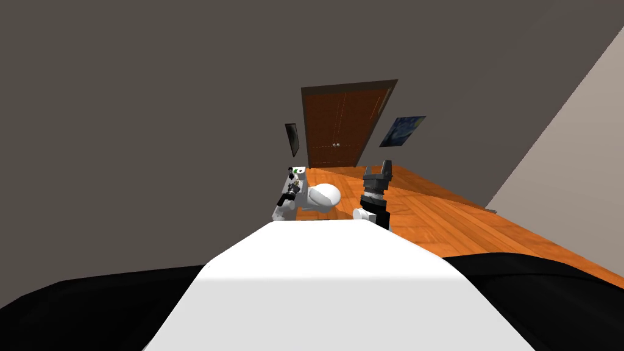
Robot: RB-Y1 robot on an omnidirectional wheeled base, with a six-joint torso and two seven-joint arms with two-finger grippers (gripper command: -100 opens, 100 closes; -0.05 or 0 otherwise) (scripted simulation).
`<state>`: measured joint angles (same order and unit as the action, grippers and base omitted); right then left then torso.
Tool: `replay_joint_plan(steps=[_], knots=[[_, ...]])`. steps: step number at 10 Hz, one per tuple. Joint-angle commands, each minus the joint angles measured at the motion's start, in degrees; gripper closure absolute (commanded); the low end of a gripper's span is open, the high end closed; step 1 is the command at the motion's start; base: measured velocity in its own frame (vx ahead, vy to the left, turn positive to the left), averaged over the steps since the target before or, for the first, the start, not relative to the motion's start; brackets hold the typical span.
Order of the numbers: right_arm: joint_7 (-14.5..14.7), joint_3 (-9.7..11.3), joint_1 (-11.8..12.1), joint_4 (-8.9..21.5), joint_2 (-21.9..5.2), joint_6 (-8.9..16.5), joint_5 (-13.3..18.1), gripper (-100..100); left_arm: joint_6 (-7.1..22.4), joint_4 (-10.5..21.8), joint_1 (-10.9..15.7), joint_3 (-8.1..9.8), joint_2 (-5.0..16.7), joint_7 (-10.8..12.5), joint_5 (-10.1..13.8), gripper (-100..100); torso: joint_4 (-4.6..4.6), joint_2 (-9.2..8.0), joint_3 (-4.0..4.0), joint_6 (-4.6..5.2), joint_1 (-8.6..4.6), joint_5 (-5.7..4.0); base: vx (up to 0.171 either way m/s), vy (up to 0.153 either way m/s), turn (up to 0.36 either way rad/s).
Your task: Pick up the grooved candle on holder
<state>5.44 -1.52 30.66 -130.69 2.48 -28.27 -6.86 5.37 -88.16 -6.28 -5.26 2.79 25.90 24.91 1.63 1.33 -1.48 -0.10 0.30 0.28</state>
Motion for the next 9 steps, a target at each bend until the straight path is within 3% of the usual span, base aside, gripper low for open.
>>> replay_joint_plan(steps=[1,3,4,5,7,8,9], knots=[[0.0,0.0,0.0,0.0,0.0,0.0,0.0,0,1.7,-2.9,-2.9,-0.30,0.6,0.1,-0.3,100,0.00,0.00,0.00,0.00,0.00,0.00,0.045,-0.022,-0.096],[0.0,0.0,0.0,0.0,0.0,0.0,0.0,0,1.7,-5.8,-5.7,-0.30,0.6,0.1,-0.3,100,0.07,0.10,-0.08,0.01,-0.07,-0.01,0.047,-0.014,-0.018],[0.0,0.0,0.0,0.0,0.0,0.0,0.0,0,1.7,-7.5,-5.8,-0.30,0.6,0.1,-0.3,100,0.06,0.07,-0.06,-0.01,-0.02,0.00,0.015,0.001,0.009],[0.0,0.0,0.0,0.0,0.0,0.0,0.0,0,3.2,-9.4,-8.2,-0.60,1.1,0.2,-0.6,100,0.02,0.00,-0.01,0.01,0.01,0.00,0.053,-0.018,-0.083],[0.0,0.0,0.0,0.0,0.0,0.0,0.0,0,3.2,-12.8,-11.0,-0.60,1.1,0.2,-0.6,100,0.08,0.13,-0.10,0.03,-0.07,-0.01,0.050,-0.016,-0.022],[0.0,0.0,0.0,0.0,0.0,0.0,0.0,0,3.2,-14.2,-11.0,-0.60,1.1,0.2,-0.6,100,0.06,0.08,-0.07,0.01,-0.03,-0.01,0.007,0.001,0.009],[0.0,0.0,0.0,0.0,0.0,0.0,0.0,0,3.4,-13.3,-10.9,-0.55,1.5,0.4,-0.4,100,0.02,-0.02,0.00,0.03,-0.01,-0.01,0.000,0.000,0.000]])
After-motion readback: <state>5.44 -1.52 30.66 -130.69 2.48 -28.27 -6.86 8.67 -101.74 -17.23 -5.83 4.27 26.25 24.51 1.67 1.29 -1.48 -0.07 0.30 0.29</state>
